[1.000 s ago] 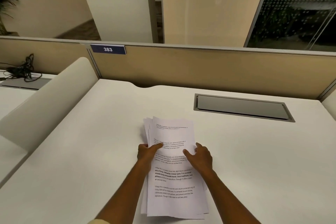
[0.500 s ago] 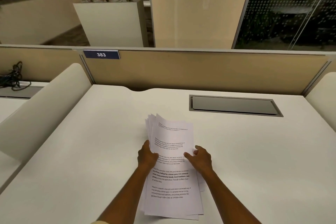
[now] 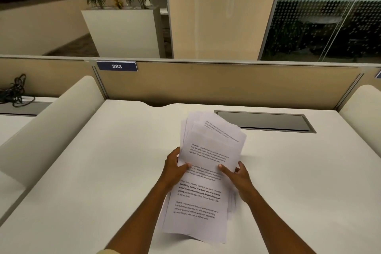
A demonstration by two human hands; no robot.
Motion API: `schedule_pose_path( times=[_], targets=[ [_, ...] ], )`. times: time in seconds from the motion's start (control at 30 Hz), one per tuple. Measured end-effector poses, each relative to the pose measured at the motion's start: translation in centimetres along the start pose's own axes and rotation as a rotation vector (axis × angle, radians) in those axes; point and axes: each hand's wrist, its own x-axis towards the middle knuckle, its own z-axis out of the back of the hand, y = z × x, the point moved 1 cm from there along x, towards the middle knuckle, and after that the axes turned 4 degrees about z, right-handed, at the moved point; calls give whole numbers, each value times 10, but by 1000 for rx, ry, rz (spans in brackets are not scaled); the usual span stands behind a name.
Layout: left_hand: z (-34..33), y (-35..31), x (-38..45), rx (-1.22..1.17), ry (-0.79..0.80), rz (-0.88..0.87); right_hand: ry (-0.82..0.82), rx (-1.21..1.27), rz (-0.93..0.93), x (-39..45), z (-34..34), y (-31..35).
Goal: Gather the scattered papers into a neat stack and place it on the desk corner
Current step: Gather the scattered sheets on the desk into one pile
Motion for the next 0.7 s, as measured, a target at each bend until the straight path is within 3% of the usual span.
schedule_pose_path(
  times=[0.2,0.7],
  targets=[
    [-3,-29,0,-26,65,-88,40,255,29,-2,18,23],
    [-43,-93,16,16,-168,-259,-268,31,388,-3,35,107]
  ],
)
